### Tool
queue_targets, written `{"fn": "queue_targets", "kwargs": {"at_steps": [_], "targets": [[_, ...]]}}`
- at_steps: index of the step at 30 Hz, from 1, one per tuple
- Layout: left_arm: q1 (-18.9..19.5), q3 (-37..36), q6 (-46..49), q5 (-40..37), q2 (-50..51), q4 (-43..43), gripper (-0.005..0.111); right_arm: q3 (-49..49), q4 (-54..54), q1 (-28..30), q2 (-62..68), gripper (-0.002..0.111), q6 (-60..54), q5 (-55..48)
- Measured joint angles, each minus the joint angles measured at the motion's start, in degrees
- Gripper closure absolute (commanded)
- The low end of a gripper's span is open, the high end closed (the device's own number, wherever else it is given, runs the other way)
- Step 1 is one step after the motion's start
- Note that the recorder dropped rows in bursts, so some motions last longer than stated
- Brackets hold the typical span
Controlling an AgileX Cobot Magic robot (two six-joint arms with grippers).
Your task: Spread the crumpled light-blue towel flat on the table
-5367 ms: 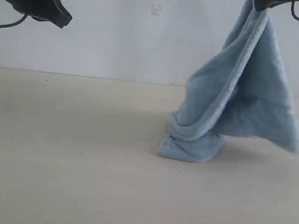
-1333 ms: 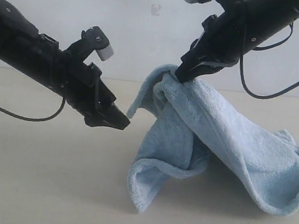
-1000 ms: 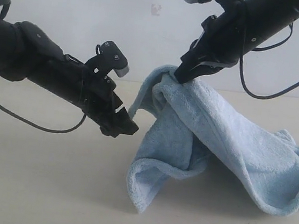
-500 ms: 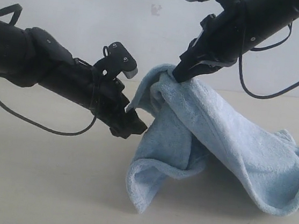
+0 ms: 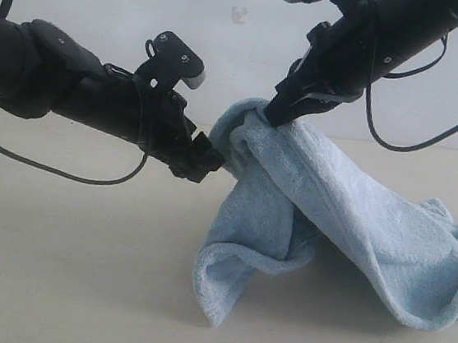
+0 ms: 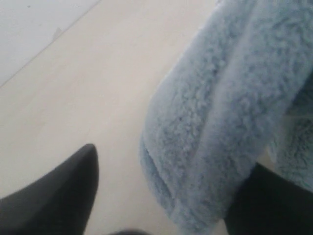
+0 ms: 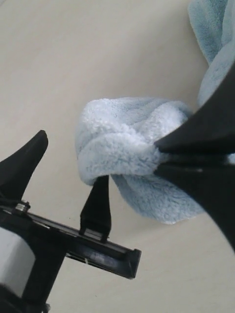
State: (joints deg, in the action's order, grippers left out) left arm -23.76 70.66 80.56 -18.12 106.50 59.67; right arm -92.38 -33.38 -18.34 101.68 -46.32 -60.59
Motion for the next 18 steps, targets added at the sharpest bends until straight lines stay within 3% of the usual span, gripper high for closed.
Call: {"fn": "queue_targets", "kwargs": {"at_steps": [5, 13, 15, 18], "targets": [[0.00, 0.00, -0.39, 0.15, 1.26, 0.33, 0.102, 0.00, 0.00, 0.00, 0.00, 0.108, 0.00, 0.00], [0.00, 0.00, -0.92, 0.05, 0.88, -2.77, 0.103, 0.00, 0.00, 0.00, 0.00, 0.105, 0.58, -1.19], [0.51, 0.00, -2.73, -1.30, -0.41, -5.20, 0.103, 0.00, 0.00, 0.00, 0.00, 0.094, 1.58, -1.75], [1.69, 0.00, -8.69, -5.27, -2.47, -11.98, 0.103, 0.00, 0.00, 0.00, 0.00, 0.066, 3.53, -1.96]]}}
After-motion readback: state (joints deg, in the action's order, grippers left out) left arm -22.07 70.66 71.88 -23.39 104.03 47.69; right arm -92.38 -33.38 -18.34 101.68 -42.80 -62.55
